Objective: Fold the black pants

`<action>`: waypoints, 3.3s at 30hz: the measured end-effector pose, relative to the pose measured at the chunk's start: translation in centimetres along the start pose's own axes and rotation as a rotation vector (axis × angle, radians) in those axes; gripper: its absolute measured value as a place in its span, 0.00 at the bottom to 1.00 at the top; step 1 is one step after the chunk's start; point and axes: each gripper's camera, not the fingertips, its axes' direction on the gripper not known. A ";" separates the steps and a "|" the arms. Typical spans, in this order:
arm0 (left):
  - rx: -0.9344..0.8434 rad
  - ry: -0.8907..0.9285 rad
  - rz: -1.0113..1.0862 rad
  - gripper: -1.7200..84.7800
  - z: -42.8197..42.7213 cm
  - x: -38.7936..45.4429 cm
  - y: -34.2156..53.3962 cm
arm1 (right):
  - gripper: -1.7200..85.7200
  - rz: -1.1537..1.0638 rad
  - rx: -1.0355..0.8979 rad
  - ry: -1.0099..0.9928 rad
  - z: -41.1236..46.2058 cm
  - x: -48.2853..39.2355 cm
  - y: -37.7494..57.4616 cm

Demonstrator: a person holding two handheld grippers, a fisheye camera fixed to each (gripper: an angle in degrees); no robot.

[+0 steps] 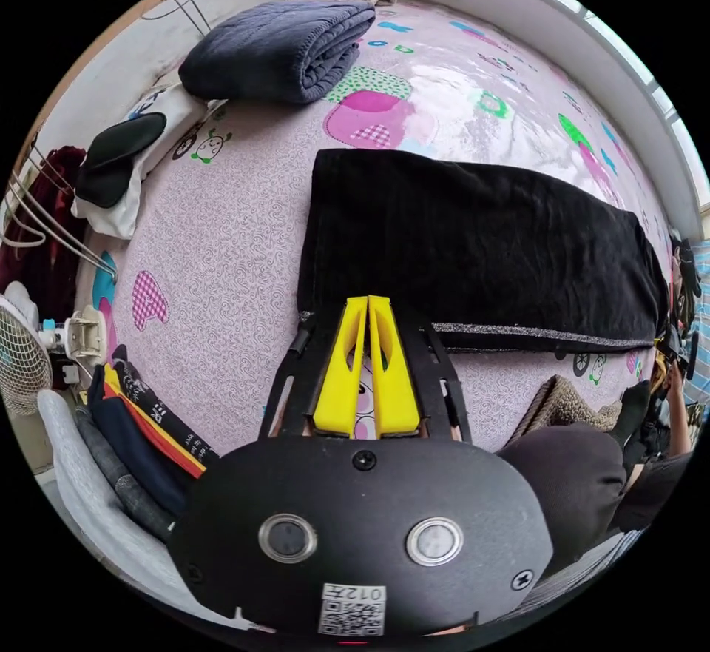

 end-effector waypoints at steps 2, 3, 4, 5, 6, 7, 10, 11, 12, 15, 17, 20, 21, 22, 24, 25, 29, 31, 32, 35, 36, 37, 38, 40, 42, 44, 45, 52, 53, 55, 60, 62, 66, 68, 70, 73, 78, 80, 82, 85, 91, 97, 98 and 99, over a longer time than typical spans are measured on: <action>0.024 -0.043 -0.011 0.02 -1.6 0.3 -1.4 | 0.01 -0.016 -0.028 0.012 1.7 0.3 0.0; 0.062 -0.051 -0.010 0.02 -2.2 0.4 -1.7 | 0.01 -0.026 -0.038 0.021 2.9 0.4 0.1; 0.115 -0.054 -0.019 0.02 -3.1 0.3 -2.4 | 0.01 -0.031 -0.043 0.029 4.0 0.6 0.3; 0.129 -0.037 -0.030 0.02 -3.6 0.3 -3.4 | 0.01 -0.032 -0.045 0.032 4.5 0.8 0.4; 0.129 -0.024 -0.035 0.02 -3.6 0.2 -3.9 | 0.01 -0.031 -0.046 0.035 5.6 1.1 0.7; 0.134 -0.004 -0.042 0.02 -3.7 0.2 -4.8 | 0.01 -0.030 -0.045 0.036 6.5 1.5 1.0; 0.143 0.011 -0.076 0.02 -3.2 0.2 -6.8 | 0.01 -0.020 -0.040 0.027 8.9 2.8 1.7; 0.132 0.016 -0.098 0.02 -2.8 0.1 -7.4 | 0.01 -0.018 -0.039 0.024 9.3 3.0 1.9; 0.127 0.017 -0.108 0.02 -2.6 0.0 -7.7 | 0.01 -0.014 -0.037 0.019 10.1 3.6 2.1; 0.081 0.005 -0.121 0.02 -1.4 -0.3 -8.5 | 0.01 -0.010 -0.036 0.009 12.2 4.9 2.7; 0.095 0.047 -0.164 0.02 -1.4 -0.9 -8.3 | 0.01 -0.003 -0.039 0.003 13.3 5.7 2.8; 0.123 0.070 -0.211 0.02 -1.6 -0.9 -7.8 | 0.01 -0.006 -0.053 0.002 14.9 6.8 3.0; 0.128 0.067 -0.211 0.02 -1.7 -0.8 -7.7 | 0.01 -0.003 -0.068 -0.003 15.4 7.3 2.8; 0.140 0.061 -0.207 0.02 -1.8 -0.6 -7.6 | 0.01 -0.001 -0.088 -0.013 15.5 7.6 2.5; 0.151 0.067 -0.207 0.02 -2.0 -0.5 -7.5 | 0.01 -0.028 -0.077 0.001 14.7 7.3 1.7; 0.151 0.072 -0.205 0.02 -2.2 -0.4 -7.5 | 0.01 -0.079 -0.053 0.004 13.5 6.4 0.9; 0.118 0.072 -0.190 0.02 -2.7 0.0 -8.3 | 0.01 -0.251 -0.045 0.014 9.3 2.0 -3.6; 0.103 0.060 -0.184 0.02 -3.0 0.3 -8.7 | 0.01 -0.370 -0.083 0.050 7.3 -1.9 -7.2; 0.095 0.047 -0.175 0.02 -3.2 0.6 -9.0 | 0.01 -0.405 -0.092 0.060 7.0 -2.9 -8.1; 0.095 0.000 -0.135 0.02 -3.7 1.6 -9.4 | 0.02 -0.550 -0.093 0.205 7.3 -6.7 -12.6; 0.097 -0.008 -0.129 0.02 -3.8 1.8 -9.4 | 0.02 -0.552 -0.070 0.257 8.1 -7.3 -14.6; 0.104 -0.021 -0.122 0.02 -4.0 2.1 -9.5 | 0.04 -0.542 -0.055 0.245 9.1 -7.5 -16.7; 0.112 -0.028 -0.122 0.02 -4.1 2.4 -9.5 | 0.05 -0.527 -0.055 0.217 9.7 -7.5 -17.8; 0.118 -0.027 -0.130 0.02 -4.4 2.6 -9.6 | 0.10 -0.408 -0.083 0.023 12.5 -6.3 -22.1; 0.115 -0.024 -0.138 0.02 -4.6 2.7 -9.9 | 0.12 -0.321 -0.120 -0.132 14.8 -5.1 -24.6; 0.102 -0.020 -0.135 0.02 -4.9 2.9 -10.5 | 0.12 -0.235 -0.130 -0.212 16.6 -3.7 -26.4; 0.099 -0.020 -0.132 0.02 -5.0 2.9 -10.6 | 0.12 -0.182 -0.122 -0.249 17.3 -2.6 -27.4; 0.094 -0.030 -0.119 0.02 -6.0 3.7 -12.0 | 0.05 -0.267 0.004 -0.244 15.9 -0.9 -30.7; 0.093 -0.034 -0.118 0.02 -6.1 3.8 -12.2 | 0.04 -0.298 0.035 -0.223 15.3 -1.1 -30.6; 0.089 -0.042 -0.119 0.02 -6.4 4.0 -12.6 | 0.06 -0.333 0.052 -0.180 14.2 -0.7 -30.3; 0.162 -0.027 -0.192 0.02 -10.0 4.1 -13.1 | 0.10 -0.273 -0.002 -0.214 5.8 7.9 -29.9; 0.407 0.080 -0.186 0.03 -14.8 5.4 -12.9 | 0.12 -0.203 -0.010 -0.139 0.6 13.7 -29.1; 0.384 0.270 0.036 0.04 -16.1 12.2 -17.9 | 0.14 0.109 -0.074 -0.158 -10.5 29.4 -25.6; 0.277 0.469 0.241 0.04 -14.7 19.2 -22.4 | 0.14 0.197 -0.044 -0.202 -14.5 34.1 -23.2; 0.229 0.526 0.354 0.05 -13.7 25.1 -25.0 | 0.14 0.281 0.065 -0.231 -18.1 38.4 -19.9; 0.126 0.571 0.494 0.06 -12.0 34.3 -28.9 | 0.14 0.355 0.115 -0.321 -17.7 42.1 -17.7; -0.028 0.463 0.656 0.07 -9.8 45.6 -32.7 | 0.14 0.447 0.239 -0.466 -16.1 45.1 -17.5; -0.086 0.463 0.704 0.07 -9.1 49.0 -34.0 | 0.14 0.431 0.237 -0.516 -16.5 45.5 -18.8; -0.125 0.500 0.682 0.07 -8.5 50.5 -35.0 | 0.15 0.378 0.208 -0.476 -17.9 45.2 -21.1; -0.222 0.558 0.617 0.08 -7.3 52.2 -36.7 | 0.16 0.319 0.131 -0.460 -18.6 44.4 -23.8; -0.319 0.570 0.651 0.05 -7.3 55.3 -38.0 | 0.14 0.227 0.119 -0.449 -21.3 42.2 -26.4; -0.187 0.453 0.736 0.02 -9.7 57.5 -37.2 | 0.05 0.203 0.224 -0.385 -25.7 39.9 -25.8; -0.119 0.421 0.737 0.02 -10.6 57.4 -37.0 | 0.04 0.210 0.233 -0.346 -26.3 39.6 -25.6; -0.092 0.423 0.736 0.02 -10.9 57.3 -36.9 | 0.04 0.199 0.239 -0.297 -27.0 38.8 -25.4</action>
